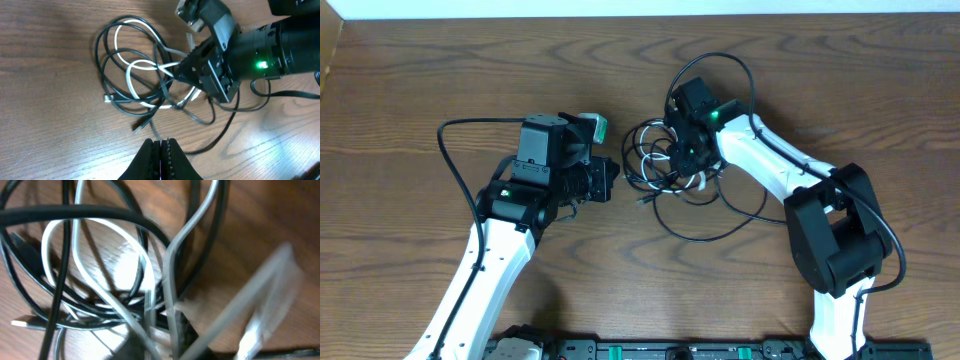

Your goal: Untangle cables

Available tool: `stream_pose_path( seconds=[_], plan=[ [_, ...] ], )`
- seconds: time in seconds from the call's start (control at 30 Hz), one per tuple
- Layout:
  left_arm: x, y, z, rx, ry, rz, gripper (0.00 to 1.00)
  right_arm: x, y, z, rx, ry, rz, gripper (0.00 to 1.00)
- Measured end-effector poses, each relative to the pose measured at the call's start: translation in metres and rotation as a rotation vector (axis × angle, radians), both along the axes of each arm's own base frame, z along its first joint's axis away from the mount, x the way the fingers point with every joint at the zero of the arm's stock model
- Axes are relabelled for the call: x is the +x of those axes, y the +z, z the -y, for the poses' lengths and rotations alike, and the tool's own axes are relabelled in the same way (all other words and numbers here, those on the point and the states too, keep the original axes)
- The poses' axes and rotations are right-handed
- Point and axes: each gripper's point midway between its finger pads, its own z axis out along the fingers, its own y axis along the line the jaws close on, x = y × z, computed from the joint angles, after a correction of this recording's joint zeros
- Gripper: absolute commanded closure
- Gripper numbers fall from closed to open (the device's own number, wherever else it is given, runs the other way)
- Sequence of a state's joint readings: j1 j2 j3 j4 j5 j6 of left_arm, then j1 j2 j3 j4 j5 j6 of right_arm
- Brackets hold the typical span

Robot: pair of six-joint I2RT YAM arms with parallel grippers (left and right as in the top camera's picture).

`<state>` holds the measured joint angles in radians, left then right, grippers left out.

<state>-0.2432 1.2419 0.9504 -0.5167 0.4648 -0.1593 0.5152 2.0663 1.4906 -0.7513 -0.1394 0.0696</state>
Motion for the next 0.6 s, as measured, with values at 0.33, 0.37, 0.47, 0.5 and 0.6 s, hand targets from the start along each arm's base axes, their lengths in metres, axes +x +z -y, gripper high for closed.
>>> stream_pose_path(
  seconds=[0.33,0.37,0.47,0.5,0.6],
  plan=[
    [0.000,0.000,0.000,0.000,0.000,0.000,0.92,-0.022,0.011,0.016,-0.079,-0.038,-0.104,0.99],
    [0.000,0.000,0.000,0.000,0.000,0.000,0.92,-0.020,0.019,0.018,-0.089,-0.041,-0.094,0.99],
    [0.000,0.000,0.000,0.000,0.000,0.000,0.92,-0.001,0.076,0.016,-0.071,-0.054,0.019,0.99],
    [0.000,0.000,0.000,0.000,0.000,0.000,0.92,0.005,0.093,0.014,-0.057,-0.057,0.059,0.99],
    [0.000,0.000,0.000,0.000,0.000,0.000,0.92,0.022,0.184,0.010,0.040,-0.074,0.262,0.99]
  ],
)
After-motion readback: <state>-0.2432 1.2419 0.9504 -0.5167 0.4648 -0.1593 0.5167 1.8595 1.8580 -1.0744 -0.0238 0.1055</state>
